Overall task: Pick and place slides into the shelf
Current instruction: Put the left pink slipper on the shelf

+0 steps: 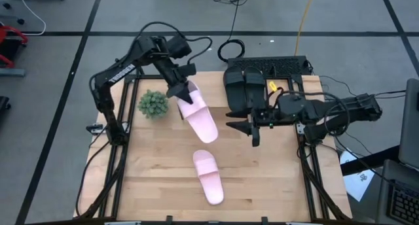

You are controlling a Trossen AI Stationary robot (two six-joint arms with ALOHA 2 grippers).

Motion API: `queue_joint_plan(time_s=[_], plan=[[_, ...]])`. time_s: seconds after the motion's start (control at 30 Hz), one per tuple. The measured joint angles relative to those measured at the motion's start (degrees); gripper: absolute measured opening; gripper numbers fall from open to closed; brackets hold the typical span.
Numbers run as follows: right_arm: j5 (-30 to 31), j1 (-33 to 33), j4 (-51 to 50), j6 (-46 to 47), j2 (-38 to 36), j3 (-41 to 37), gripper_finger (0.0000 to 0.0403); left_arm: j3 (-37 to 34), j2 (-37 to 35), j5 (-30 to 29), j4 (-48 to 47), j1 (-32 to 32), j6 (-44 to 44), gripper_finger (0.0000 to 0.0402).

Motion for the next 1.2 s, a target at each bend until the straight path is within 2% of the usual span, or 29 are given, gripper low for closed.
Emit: queue_joint_plan(time_s=[0.27,0.53,0.7,1.03,1.2], plan=[[0.29,-1.31,0.12,-3.02,3.46,-0.02,0.0161,0.02,-0.03,1.31,1.48,-3.72,-4.26,0.0],[1.03,-1.87,1.02,-12.77,4.77,-0.02,0.0186,0.02,-0.03,8.02,8.28,-4.39,-10.13,0.0],[5.67,-0.55,1.63,-18.62,3.54,-0.02,0.0207,0.02,-0.03,8.08,8.56,-4.46,-10.52,0.0],[17.17,1.71,3.25,-27.23,3.89,-0.02,0.0254,0.02,-0.03,8.13,15.32,-4.21,-16.46,0.0],[18.37,2.2,5.23,-28.12,3.83,-0.02,0.0262,0.02,-0.03,8.01,15.34,-3.76,-16.48,0.0]])
